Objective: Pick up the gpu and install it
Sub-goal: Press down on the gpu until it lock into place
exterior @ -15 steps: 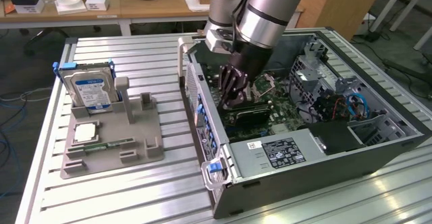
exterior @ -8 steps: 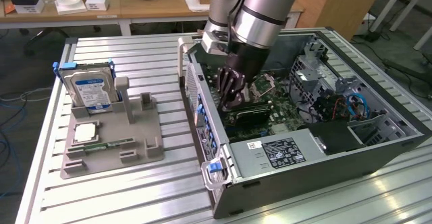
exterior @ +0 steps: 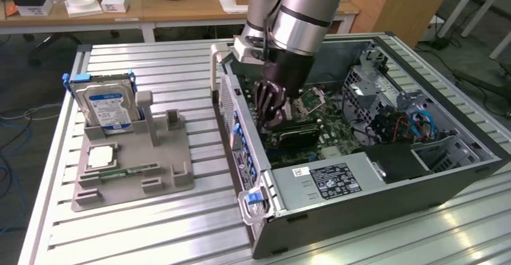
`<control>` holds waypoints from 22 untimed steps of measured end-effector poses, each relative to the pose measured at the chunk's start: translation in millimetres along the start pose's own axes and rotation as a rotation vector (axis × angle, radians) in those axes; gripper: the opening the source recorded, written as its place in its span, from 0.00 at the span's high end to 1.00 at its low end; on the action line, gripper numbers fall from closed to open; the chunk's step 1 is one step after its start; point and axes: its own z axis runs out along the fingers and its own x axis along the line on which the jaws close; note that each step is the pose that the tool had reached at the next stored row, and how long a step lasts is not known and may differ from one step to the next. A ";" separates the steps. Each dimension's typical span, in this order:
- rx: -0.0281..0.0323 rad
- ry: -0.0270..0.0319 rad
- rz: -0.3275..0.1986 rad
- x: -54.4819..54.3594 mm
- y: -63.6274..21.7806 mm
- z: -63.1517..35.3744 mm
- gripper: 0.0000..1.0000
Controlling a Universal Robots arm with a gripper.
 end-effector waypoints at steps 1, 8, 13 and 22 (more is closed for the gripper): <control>0.0002 0.0058 0.002 -1.5 0.2 -0.3 0.90; 0.0031 0.0168 0.005 -5.7 0.7 1.0 0.90; 0.0010 0.0182 0.005 -5.3 -1.6 2.4 0.90; 0.0229 0.0238 0.011 -8.5 -4.7 1.1 0.90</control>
